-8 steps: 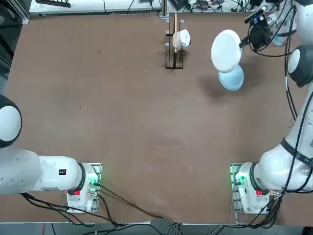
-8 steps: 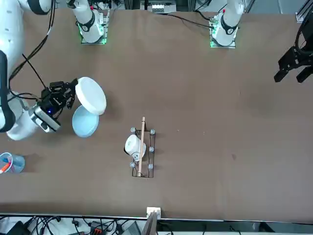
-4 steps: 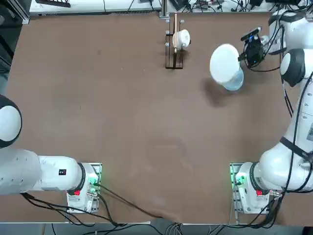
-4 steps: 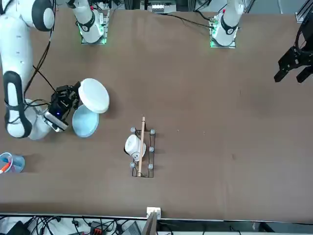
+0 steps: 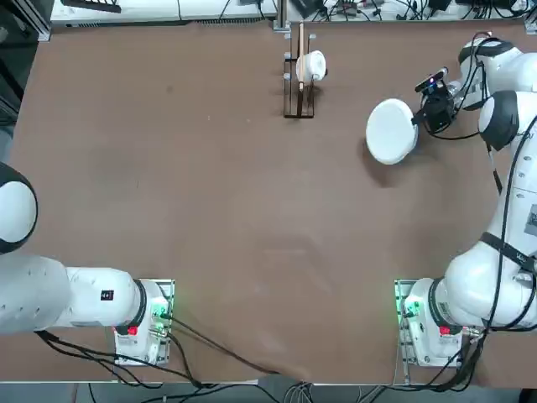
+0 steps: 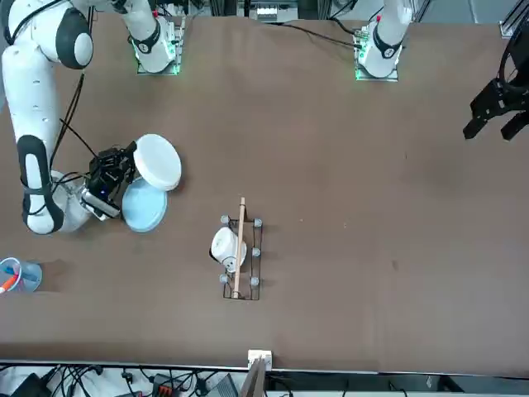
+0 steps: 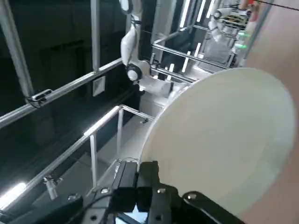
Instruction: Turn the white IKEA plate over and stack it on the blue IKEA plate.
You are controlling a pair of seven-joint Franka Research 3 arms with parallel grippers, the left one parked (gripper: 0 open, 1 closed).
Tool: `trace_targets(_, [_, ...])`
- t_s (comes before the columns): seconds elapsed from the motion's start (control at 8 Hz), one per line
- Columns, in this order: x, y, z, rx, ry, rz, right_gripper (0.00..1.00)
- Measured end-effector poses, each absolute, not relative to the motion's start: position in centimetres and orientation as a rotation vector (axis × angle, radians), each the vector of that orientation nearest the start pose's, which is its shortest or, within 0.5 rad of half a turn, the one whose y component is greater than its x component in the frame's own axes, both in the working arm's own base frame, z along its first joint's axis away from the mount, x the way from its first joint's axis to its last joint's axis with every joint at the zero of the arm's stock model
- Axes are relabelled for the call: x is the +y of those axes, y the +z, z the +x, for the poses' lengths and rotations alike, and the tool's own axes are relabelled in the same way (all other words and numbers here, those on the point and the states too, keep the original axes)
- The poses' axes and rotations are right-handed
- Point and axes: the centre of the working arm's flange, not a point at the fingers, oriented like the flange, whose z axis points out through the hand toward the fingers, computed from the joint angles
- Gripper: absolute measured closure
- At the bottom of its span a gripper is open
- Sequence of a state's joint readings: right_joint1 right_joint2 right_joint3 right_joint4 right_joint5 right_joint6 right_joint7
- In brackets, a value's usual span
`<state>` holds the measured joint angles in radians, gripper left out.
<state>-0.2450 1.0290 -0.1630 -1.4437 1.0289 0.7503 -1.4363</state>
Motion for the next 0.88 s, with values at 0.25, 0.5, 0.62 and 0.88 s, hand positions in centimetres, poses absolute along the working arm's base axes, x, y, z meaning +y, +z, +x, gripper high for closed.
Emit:
trace_targets(0.25, [-10.4, 13.0, 55.5, -0.575, 0.139, -1.242, 0.97])
trace_targets(0.5, [-10.6, 12.3, 56.2, -0.587, 0.119, -1.304, 0.97])
trace_targets(0.62, [-10.6, 11.9, 56.4, -0.59, 0.119, -1.323, 0.97])
trace_targets(0.88, [-11.1, 11.7, 56.4, -0.602, 0.137, -1.34, 0.97])
